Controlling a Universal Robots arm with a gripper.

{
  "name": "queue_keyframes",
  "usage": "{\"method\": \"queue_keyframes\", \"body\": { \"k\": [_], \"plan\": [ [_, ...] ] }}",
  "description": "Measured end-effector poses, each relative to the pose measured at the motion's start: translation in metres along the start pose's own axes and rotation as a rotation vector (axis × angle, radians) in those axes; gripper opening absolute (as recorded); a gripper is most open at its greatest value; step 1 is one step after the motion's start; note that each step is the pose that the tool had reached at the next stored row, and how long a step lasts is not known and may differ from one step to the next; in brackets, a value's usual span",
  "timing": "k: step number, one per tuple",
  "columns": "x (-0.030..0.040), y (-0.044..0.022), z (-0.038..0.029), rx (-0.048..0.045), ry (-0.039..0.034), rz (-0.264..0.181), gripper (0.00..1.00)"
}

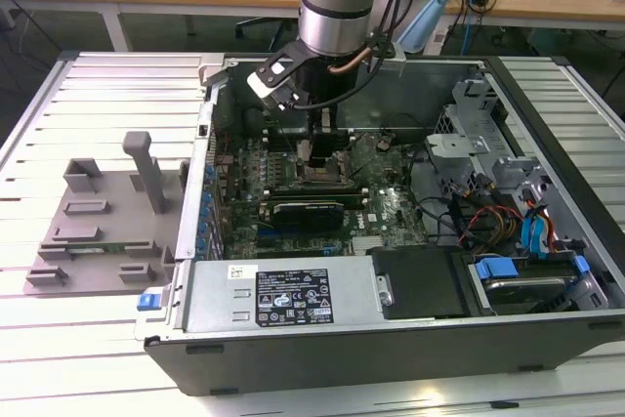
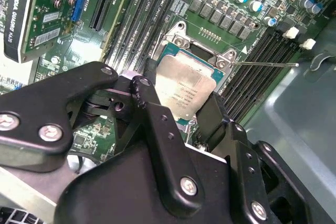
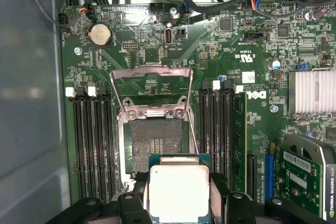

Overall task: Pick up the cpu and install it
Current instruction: 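Place the cpu into insertion slot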

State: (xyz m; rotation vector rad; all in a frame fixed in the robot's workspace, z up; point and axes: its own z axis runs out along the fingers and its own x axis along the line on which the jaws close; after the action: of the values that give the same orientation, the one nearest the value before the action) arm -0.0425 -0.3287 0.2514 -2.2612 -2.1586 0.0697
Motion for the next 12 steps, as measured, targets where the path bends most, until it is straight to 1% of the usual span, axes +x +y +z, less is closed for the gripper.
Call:
{"method": "queue_keyframes", "body": {
  "k": [12],
  "plan": [
    [0.0,0.0,0.0,0.0014,0.0025,0.062,0.55]
  ]
}}
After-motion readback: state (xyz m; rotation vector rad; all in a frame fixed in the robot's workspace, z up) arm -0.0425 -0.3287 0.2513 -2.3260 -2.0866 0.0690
